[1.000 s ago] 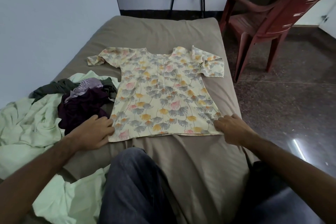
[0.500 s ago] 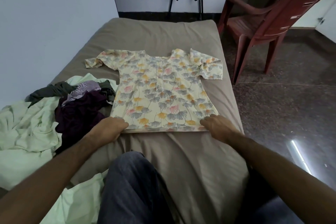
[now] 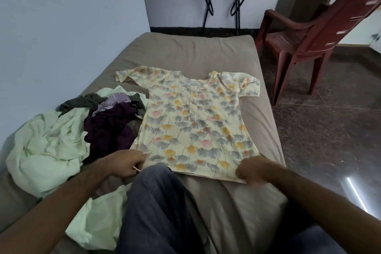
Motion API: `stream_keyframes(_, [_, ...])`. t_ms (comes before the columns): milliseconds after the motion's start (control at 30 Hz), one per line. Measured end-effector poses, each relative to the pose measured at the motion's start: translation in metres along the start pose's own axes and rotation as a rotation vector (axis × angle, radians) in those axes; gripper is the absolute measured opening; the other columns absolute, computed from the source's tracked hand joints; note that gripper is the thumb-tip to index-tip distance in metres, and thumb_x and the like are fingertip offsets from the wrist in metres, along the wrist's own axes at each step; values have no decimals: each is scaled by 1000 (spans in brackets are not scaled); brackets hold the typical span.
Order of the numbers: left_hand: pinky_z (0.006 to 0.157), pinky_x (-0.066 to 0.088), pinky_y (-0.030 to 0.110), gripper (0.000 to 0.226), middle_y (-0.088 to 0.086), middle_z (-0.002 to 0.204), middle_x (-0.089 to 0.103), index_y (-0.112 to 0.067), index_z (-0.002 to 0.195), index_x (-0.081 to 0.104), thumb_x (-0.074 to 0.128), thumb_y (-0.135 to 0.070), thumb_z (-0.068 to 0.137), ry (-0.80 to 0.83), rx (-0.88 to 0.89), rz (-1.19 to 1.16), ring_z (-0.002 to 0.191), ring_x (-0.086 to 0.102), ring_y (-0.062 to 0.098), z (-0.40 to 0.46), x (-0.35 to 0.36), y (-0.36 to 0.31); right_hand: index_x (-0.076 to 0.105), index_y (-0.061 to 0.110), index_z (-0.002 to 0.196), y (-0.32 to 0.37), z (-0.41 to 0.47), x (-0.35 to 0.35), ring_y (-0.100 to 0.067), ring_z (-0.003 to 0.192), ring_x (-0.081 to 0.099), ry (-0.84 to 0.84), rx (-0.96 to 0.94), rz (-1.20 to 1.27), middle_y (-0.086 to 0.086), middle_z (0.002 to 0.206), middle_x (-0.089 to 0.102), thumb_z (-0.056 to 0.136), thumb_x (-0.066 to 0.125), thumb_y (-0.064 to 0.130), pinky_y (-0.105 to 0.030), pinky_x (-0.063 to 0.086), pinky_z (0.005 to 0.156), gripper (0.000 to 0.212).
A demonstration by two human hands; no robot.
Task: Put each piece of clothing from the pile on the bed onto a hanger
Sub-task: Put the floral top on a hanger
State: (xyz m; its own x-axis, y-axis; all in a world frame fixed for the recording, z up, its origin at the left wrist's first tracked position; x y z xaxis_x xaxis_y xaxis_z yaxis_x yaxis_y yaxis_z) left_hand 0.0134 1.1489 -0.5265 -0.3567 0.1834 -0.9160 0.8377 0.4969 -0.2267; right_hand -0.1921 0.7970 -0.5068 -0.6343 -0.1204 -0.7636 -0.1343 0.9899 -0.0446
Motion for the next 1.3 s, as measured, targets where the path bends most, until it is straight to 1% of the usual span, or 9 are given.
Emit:
stream_keyframes(100, [76,47,22,9,-18,87,62,-29,89,66,64,-21,87,-107,-91,-221,83,59,-5,-20,-11,0,66,13,90,-6,10,-10,-19,72,67,51,50,264,-10,91,74,87,45,19,-42,59,74,23])
stream_keyframes(233, [86,49,36,28,-15,104,63,-28,104,68,47,-33,86,-452,-246,-159,100,60,5,-85,-29,-6,59,24,124,10,46,-64,-17,107,60,-368,-16,280,3,120,63,96,47,12,-33,49,88,33])
stream_keyframes(367, [89,45,41,37,-13,115,60,-32,110,62,40,-47,85,-583,-525,-148,109,58,14,-200,-12,-11,62,22,121,91,68,-132,-15,99,60,-640,-309,492,5,114,63,95,52,4,-37,51,89,33])
stream_keyframes(467, [88,47,43,38,-7,117,61,-30,116,61,42,-47,87,-684,-806,-106,110,58,20,-309,32,-17,67,15,110,203,62,-169,-14,89,60,-702,-581,512,2,104,65,89,58,-3,-24,46,83,29])
stream_keyframes(533, [90,45,46,45,-5,126,57,-31,130,54,47,-48,89,-581,-1019,-75,119,54,20,-365,72,-26,69,10,105,284,53,-172,-15,85,60,-675,-783,449,-4,99,66,84,63,-5,-15,40,76,26])
stream_keyframes(633, [99,41,47,55,-5,141,49,-30,143,43,55,-48,93,-337,-1187,-71,131,48,21,-407,122,-36,69,14,107,386,47,-148,-11,84,59,-491,-994,321,0,99,65,88,63,6,-25,46,78,21])
stream_keyframes(867, [79,41,43,35,-4,100,62,-28,94,62,47,-56,82,-427,-1187,170,96,63,23,-421,138,-48,61,12,123,477,60,-113,-18,104,58,-291,-989,254,-6,120,59,85,56,5,-35,48,94,38])
stream_keyframes(1033, [70,42,36,39,-15,87,51,-29,89,56,38,-64,91,-631,-1082,-21,84,57,11,-420,132,-51,59,8,124,470,75,-115,-18,103,54,-389,-984,355,-7,119,50,80,61,-1,-22,39,88,45])
stream_keyframes(1300, [61,43,35,31,-10,85,48,-28,86,48,35,-54,97,-776,-1072,-102,71,52,12,-417,131,-59,51,29,142,489,76,-116,-31,122,44,-505,-883,171,-3,144,40,87,64,19,-48,45,99,58])
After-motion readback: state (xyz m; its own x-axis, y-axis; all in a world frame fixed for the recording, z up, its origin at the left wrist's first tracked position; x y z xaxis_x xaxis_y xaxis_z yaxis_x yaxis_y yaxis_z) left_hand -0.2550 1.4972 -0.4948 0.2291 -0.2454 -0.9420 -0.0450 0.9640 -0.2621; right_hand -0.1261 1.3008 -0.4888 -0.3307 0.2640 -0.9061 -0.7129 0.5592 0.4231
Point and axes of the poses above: each hand's wrist, its own z-axis towards the middle knuckle, its own x-axis out of the palm, y = z × x, the point moved 5 cm from there along z, towards the middle knuckle
